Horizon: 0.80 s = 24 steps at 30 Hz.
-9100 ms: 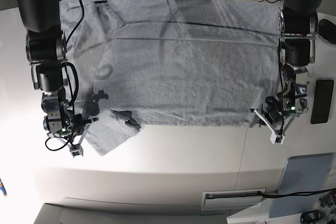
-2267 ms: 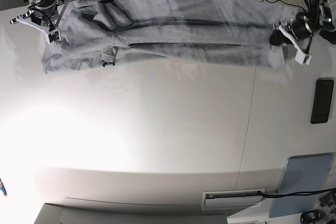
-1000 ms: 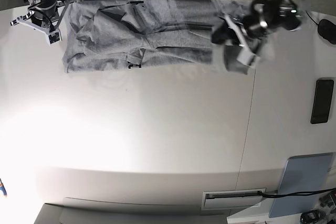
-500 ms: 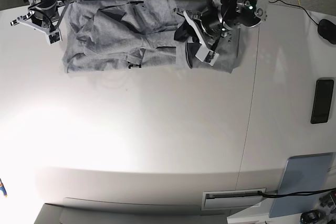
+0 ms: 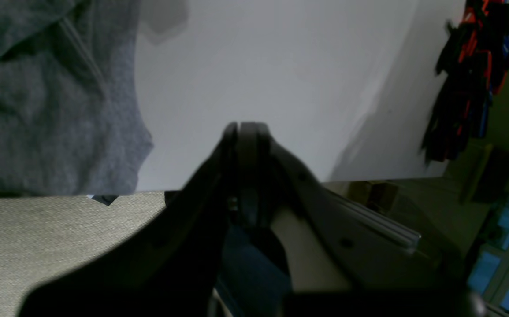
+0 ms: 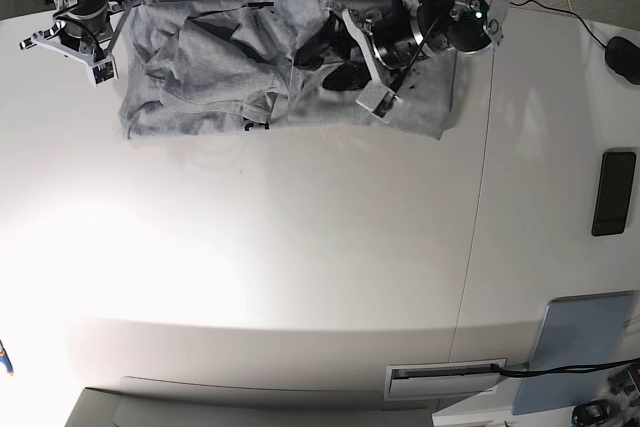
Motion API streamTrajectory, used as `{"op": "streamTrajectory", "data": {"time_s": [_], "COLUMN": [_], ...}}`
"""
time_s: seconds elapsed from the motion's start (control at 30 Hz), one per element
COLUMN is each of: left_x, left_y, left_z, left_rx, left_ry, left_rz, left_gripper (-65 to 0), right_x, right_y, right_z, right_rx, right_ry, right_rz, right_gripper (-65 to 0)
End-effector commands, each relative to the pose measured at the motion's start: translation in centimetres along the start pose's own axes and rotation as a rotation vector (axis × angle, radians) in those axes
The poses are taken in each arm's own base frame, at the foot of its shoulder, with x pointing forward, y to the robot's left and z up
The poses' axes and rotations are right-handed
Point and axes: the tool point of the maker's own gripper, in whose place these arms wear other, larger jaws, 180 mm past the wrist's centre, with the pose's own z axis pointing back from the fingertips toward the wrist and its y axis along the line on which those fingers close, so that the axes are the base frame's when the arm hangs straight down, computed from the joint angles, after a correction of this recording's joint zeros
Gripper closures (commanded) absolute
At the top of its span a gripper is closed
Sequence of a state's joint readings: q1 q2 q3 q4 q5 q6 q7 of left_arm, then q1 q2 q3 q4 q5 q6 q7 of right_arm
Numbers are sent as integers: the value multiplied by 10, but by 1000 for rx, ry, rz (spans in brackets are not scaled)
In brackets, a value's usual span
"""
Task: Fold the T-shirt properly
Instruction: 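Grasp the shirt's folded end with the left gripper and fold it inward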
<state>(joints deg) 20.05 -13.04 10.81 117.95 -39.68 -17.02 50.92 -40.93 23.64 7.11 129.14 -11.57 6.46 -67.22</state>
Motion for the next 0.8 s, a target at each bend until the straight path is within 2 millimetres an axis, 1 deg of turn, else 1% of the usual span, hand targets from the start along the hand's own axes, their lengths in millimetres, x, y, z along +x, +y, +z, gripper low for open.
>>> {"op": "streamTrajectory", "data": {"time_s": [0.0, 0.1, 0.2, 0.3, 0.4, 0.53, 0.63, 0.77], "left_x": [16, 18, 13, 4, -1, -7, -10, -21], "left_y": [-3, 17, 41, 56, 74, 103, 104, 106], "left_z": [2, 5, 16, 27, 40, 54, 53, 48], "left_rx": [-19, 64, 151, 187, 243, 399, 408, 381], "left_ry": [-49, -15, 40, 106, 142, 180, 147, 143], "left_rz": [-35, -95, -152, -195, -216, -223, -210, -163], "left_gripper": [-355, -354, -354, -354, -354, -354, -354, -354], "right_x": [6, 6, 7, 8, 9, 9, 9, 9], "right_y": [-9, -9, -9, -9, -9, -9, -9, -9], "right_z": [3, 3, 3, 3, 3, 3, 3, 3], "right_rx": [-31, -31, -32, -31, -32, -32, -31, -31], "right_ry": [-27, -29, -34, -40, -44, -45, -45, -43], "right_rz": [6, 6, 6, 6, 6, 6, 6, 6], "right_gripper": [0, 0, 0, 0, 0, 0, 0, 0]}}
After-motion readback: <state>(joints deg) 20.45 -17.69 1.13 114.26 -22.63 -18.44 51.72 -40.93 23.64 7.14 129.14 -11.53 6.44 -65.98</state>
